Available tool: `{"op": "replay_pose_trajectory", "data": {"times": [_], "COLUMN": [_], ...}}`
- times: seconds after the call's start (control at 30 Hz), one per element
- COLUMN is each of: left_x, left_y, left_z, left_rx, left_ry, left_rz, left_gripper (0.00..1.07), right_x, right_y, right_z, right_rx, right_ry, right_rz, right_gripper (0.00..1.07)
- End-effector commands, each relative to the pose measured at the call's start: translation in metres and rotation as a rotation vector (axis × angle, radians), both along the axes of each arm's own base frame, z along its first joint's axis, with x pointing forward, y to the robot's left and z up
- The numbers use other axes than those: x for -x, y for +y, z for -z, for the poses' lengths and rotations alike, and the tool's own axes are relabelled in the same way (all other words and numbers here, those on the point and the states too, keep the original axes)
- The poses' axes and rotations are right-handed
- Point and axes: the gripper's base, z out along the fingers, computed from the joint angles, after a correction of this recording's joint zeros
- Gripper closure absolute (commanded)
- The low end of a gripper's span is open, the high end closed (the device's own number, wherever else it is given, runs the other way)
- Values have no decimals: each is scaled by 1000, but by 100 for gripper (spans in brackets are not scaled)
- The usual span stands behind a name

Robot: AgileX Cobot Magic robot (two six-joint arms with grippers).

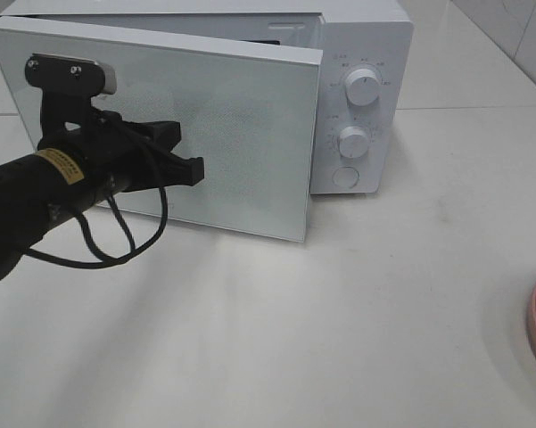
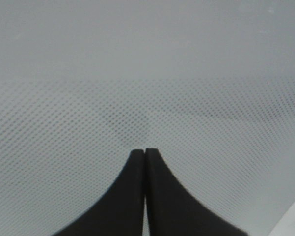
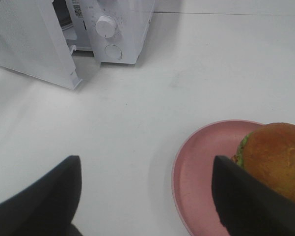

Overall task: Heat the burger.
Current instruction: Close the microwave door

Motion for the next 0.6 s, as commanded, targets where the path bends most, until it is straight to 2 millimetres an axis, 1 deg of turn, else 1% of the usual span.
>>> {"op": "replay_pose_trajectory", "data": {"times": [0.03, 0.07, 0.13, 0.17, 0.23, 0.27, 0.3, 0.37, 0.47, 0.6], "left_x": [-6, -11, -14, -20, -23, -29, -29, -37, -41, -53], "left_y": [-8, -13, -16, -20, -23, -27, -27, -32, -36, -44], "left_z": [-4, -5, -5, -4, -3, -4, -4, -5, -6, -8], "left_rx": [5, 10, 18, 26, 30, 35, 35, 33, 34, 47], "left_ry": [-15, -17, -11, 7, 13, 5, 5, 1, -3, -4], "left_rz": [-3, -17, -25, -43, -47, -53, -53, -52, -51, -53], "left_gripper": [107, 107, 107, 107, 107, 107, 107, 107, 107, 107], "right_x": [3, 3, 3, 3, 3, 3, 3, 3, 3, 3], "right_y": [-1, -1, -1, -1, -1, -1, -1, -1, -1, -1], "right_z": [0, 0, 0, 0, 0, 0, 0, 0, 0, 0], "right_rx": [2, 2, 2, 2, 2, 2, 2, 2, 2, 2], "right_ry": [-39, -39, -39, -39, -39, -40, -40, -40, -40, -40], "right_rz": [-1, -1, -1, -1, -1, -1, -1, -1, -1, -1], "right_gripper": [35, 35, 35, 35, 35, 35, 35, 35, 35, 35]}}
